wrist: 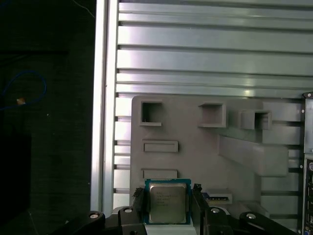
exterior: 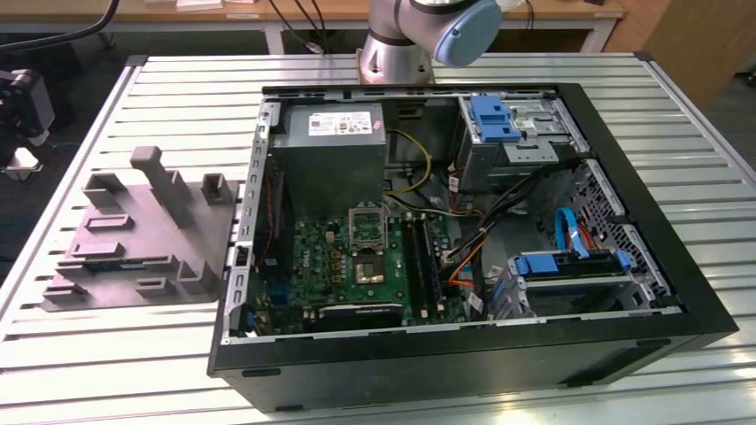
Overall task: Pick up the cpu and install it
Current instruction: 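Pick up the cpu and move it towards the insertion slot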
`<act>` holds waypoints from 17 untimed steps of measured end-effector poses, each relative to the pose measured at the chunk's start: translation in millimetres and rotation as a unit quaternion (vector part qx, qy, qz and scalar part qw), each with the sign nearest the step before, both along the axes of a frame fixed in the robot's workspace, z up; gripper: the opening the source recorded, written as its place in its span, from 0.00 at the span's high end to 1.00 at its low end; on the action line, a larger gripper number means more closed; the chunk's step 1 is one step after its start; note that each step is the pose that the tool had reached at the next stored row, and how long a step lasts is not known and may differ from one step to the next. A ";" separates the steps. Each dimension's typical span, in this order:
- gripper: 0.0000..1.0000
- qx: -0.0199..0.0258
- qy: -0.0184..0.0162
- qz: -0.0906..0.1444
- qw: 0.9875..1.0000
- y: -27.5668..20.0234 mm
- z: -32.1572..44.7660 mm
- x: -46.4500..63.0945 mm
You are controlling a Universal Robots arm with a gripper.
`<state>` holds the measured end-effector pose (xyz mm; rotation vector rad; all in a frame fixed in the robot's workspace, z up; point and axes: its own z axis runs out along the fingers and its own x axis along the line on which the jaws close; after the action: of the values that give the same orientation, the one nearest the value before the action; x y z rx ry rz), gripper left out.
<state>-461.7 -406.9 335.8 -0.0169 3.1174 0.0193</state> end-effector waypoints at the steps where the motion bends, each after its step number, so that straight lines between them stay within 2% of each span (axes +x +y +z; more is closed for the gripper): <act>1: 0.53 0.000 0.000 0.000 1.000 0.0 0.2 0.0; 17: 0.53 0.000 0.000 0.000 1.000 0.0 7.5 0.0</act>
<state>-461.7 -406.9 343.3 -0.0169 3.1175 0.0193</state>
